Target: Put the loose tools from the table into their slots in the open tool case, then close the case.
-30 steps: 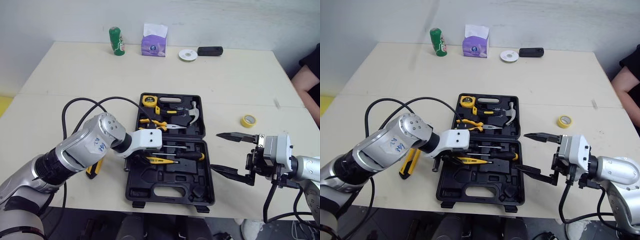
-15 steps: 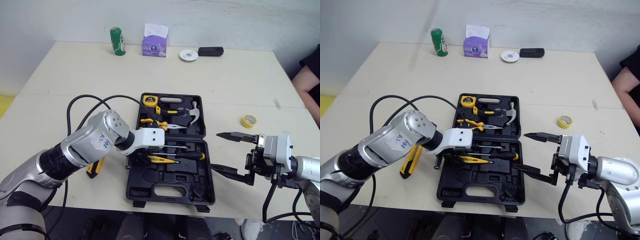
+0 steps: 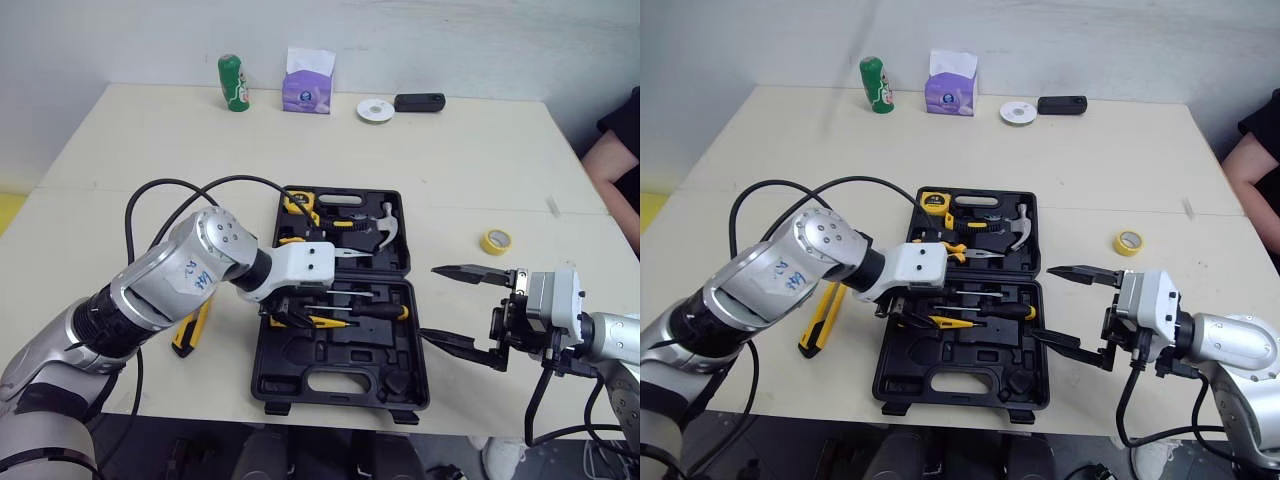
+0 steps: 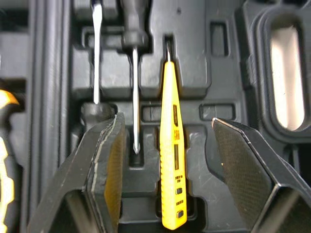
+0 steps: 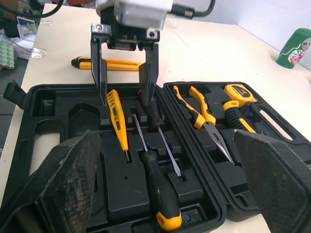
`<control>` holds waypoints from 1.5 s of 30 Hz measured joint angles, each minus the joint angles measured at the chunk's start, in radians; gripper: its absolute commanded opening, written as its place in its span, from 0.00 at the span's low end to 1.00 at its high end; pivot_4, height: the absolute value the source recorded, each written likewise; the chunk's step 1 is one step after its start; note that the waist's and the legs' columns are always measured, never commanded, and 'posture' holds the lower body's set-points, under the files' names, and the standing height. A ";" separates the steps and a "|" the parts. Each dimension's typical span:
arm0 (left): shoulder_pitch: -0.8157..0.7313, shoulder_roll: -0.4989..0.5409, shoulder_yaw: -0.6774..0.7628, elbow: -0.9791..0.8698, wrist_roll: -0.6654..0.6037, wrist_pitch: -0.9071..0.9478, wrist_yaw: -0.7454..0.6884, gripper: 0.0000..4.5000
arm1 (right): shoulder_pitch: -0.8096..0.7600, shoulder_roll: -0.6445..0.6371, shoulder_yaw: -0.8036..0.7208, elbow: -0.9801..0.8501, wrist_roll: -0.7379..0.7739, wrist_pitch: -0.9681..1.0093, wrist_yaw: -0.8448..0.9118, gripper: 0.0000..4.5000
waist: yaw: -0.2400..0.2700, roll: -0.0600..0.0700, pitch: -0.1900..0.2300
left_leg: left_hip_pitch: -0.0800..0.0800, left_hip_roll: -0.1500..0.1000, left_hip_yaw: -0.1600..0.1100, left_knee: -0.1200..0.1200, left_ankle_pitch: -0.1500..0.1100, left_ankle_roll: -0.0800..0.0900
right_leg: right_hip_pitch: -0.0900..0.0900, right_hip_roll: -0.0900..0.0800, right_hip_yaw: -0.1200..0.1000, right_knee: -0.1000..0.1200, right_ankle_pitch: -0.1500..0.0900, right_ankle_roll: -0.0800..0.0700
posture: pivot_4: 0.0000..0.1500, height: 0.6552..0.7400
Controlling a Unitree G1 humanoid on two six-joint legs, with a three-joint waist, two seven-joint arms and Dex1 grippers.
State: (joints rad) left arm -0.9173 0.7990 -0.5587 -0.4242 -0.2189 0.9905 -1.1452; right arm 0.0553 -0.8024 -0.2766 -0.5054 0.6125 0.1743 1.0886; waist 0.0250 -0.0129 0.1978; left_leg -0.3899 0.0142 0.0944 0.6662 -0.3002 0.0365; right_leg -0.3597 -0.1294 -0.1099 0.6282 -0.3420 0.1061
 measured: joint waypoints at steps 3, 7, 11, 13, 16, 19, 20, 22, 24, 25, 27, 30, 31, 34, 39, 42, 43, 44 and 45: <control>0.058 -0.010 0.071 0.002 -0.055 -0.060 -0.021 0.68 | 0.000 0.000 0.000 0.001 -0.003 0.000 0.001 1.00 | -0.001 0.000 0.000 | 0.000 0.000 0.000 0.000 0.000 0.000 | 0.000 0.000 0.000 0.000 0.000 0.000 | 1.00 1.00; 0.175 -0.017 0.223 0.047 -0.138 -0.231 -0.068 0.68 | 0.007 0.000 -0.001 0.004 -0.010 -0.004 0.005 1.00 | -0.001 0.000 0.000 | 0.001 0.000 0.000 0.001 0.000 0.000 | 0.000 0.000 0.000 0.000 0.000 0.000 | 1.00 1.00; 0.243 -0.033 0.338 0.131 -0.173 -0.373 -0.092 0.40 | 0.010 0.000 -0.003 0.014 -0.015 -0.020 0.008 1.00 | -0.001 0.000 0.000 | 0.001 0.000 0.000 0.001 0.000 0.000 | 0.001 -0.001 0.000 -0.001 0.000 0.000 | 1.00 1.00; 0.277 -0.063 0.388 0.175 -0.184 -0.461 -0.097 0.19 | 0.012 0.000 -0.003 0.027 -0.020 -0.022 0.009 1.00 | -0.001 0.000 0.000 | 0.001 0.000 0.000 0.001 0.000 0.000 | 0.001 -0.001 -0.001 0.000 0.000 0.000 | 1.00 1.00; 0.322 -0.098 0.423 0.235 -0.191 -0.589 -0.117 0.00 | 0.015 0.001 -0.003 0.041 -0.022 -0.029 0.010 1.00 | 0.000 0.000 0.000 | 0.001 0.000 0.000 0.001 0.000 0.000 | 0.001 -0.001 -0.001 0.000 0.000 0.001 | 1.00 1.00; 0.389 -0.100 0.428 0.324 -0.154 -0.754 -0.148 0.00 | 0.021 0.007 -0.003 0.047 -0.029 -0.046 0.010 1.00 | -0.002 0.000 0.000 | 0.002 0.000 0.001 0.000 0.000 0.000 | 0.001 -0.001 -0.001 0.000 0.000 0.001 | 1.00 1.00; 0.413 -0.102 0.424 0.356 -0.134 -0.807 -0.158 0.00 | 0.027 0.008 -0.003 0.050 -0.031 -0.048 0.011 1.00 | -0.003 0.000 0.000 | 0.002 0.000 0.001 0.000 0.000 0.000 | 0.001 -0.001 0.000 0.000 0.000 0.001 | 1.00 1.00; 0.445 -0.119 0.414 0.406 -0.099 -0.892 -0.168 0.00 | 0.032 0.010 -0.003 0.068 -0.033 -0.053 0.015 1.00 | -0.002 0.000 0.000 | 0.002 0.000 0.001 0.000 0.000 0.000 | 0.001 -0.001 0.000 0.000 0.000 0.001 | 1.00 1.00; 0.455 -0.131 0.392 0.419 -0.074 -0.930 -0.165 0.00 | 0.032 0.010 -0.003 0.077 -0.034 -0.062 0.021 1.00 | -0.001 0.000 0.000 | 0.002 0.000 0.001 0.001 -0.001 0.001 | 0.001 -0.002 0.000 0.000 0.000 0.001 | 1.00 1.00; 0.455 -0.133 0.383 0.424 -0.062 -0.934 -0.163 0.00 | 0.032 0.010 -0.003 0.077 -0.034 -0.065 0.023 1.00 | 0.001 0.000 0.000 | 0.002 -0.001 0.001 0.001 -0.001 0.001 | 0.001 -0.002 0.000 0.000 0.000 0.001 | 1.00 1.00; 0.456 -0.134 0.369 0.426 -0.044 -0.910 -0.151 0.00 | 0.032 0.010 -0.003 0.080 -0.034 -0.067 0.027 1.00 | 0.000 0.000 0.000 | 0.002 0.000 0.001 0.000 -0.001 0.001 | 0.001 -0.002 0.000 0.000 0.000 0.001 | 1.00 1.00; 0.456 -0.154 0.338 0.425 -0.031 -0.870 -0.134 0.00 | 0.033 0.010 -0.003 0.082 -0.035 -0.069 0.028 1.00 | -0.001 0.000 0.000 | 0.002 0.000 0.001 0.000 -0.001 0.001 | 0.001 -0.002 0.000 0.000 0.001 0.001 | 1.00 1.00; 0.456 -0.160 0.331 0.423 -0.027 -0.863 -0.128 0.00 | 0.034 0.011 -0.003 0.082 -0.035 -0.069 0.028 1.00 | -0.001 0.000 0.000 | 0.002 0.000 0.001 0.000 -0.001 0.001 | 0.001 -0.002 0.000 0.000 0.001 0.001 | 1.00 1.00; 0.456 -0.164 0.322 0.422 -0.018 -0.856 -0.116 0.00 | 0.040 0.013 -0.003 0.082 -0.036 -0.070 0.028 1.00 | -0.001 0.000 0.000 | 0.002 0.000 0.001 0.000 -0.001 0.001 | 0.001 -0.002 0.000 0.000 0.001 0.001 | 1.00 1.00; 0.455 -0.164 0.315 0.428 0.001 -0.864 -0.106 0.00 | 0.047 0.018 -0.003 0.081 -0.040 -0.081 0.027 1.00 | -0.002 0.000 0.000 | 0.002 0.000 0.001 0.000 -0.001 0.001 | 0.001 -0.002 0.000 0.000 0.001 0.001 | 1.00 1.00; 0.455 -0.164 0.311 0.437 0.009 -0.886 -0.109 0.00 | 0.047 0.018 -0.003 0.081 -0.041 -0.085 0.026 1.00 | -0.002 0.000 0.000 | 0.002 0.000 0.001 0.000 -0.001 0.001 | 0.001 -0.002 0.000 0.000 0.001 0.001 | 1.00 1.00; 0.454 -0.164 0.310 0.438 0.011 -0.890 -0.110 0.00 | 0.048 0.018 -0.003 0.081 -0.041 -0.085 0.026 1.00 | -0.002 0.000 0.000 | 0.002 0.000 0.001 0.000 -0.001 0.001 | 0.001 -0.002 0.000 0.000 0.001 0.001 | 1.00 1.00; 0.453 -0.164 0.308 0.438 0.013 -0.890 -0.111 0.00 | 0.049 0.018 -0.003 0.081 -0.041 -0.086 0.026 1.00 | -0.002 0.000 0.000 | 0.002 0.000 0.001 0.000 -0.001 0.001 | 0.001 -0.002 0.000 0.000 0.001 0.001 | 1.00 1.00; 0.452 -0.164 0.306 0.437 0.015 -0.889 -0.110 0.00 | 0.049 0.018 -0.003 0.081 -0.041 -0.086 0.026 1.00 | -0.002 0.000 0.000 | 0.002 0.000 0.001 0.000 -0.001 0.001 | 0.001 -0.002 0.000 0.000 0.001 0.001 | 1.00 1.00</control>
State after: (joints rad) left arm -0.4652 0.6346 -0.2526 0.0133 -0.2041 0.1019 -1.2552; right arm 0.1044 -0.7841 -0.2798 -0.4240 0.5716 0.0887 1.1143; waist 0.0232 -0.0126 0.1976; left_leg -0.3880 0.0138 0.0954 0.6666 -0.3010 0.0379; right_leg -0.3588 -0.1312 -0.1102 0.6280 -0.3414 0.1071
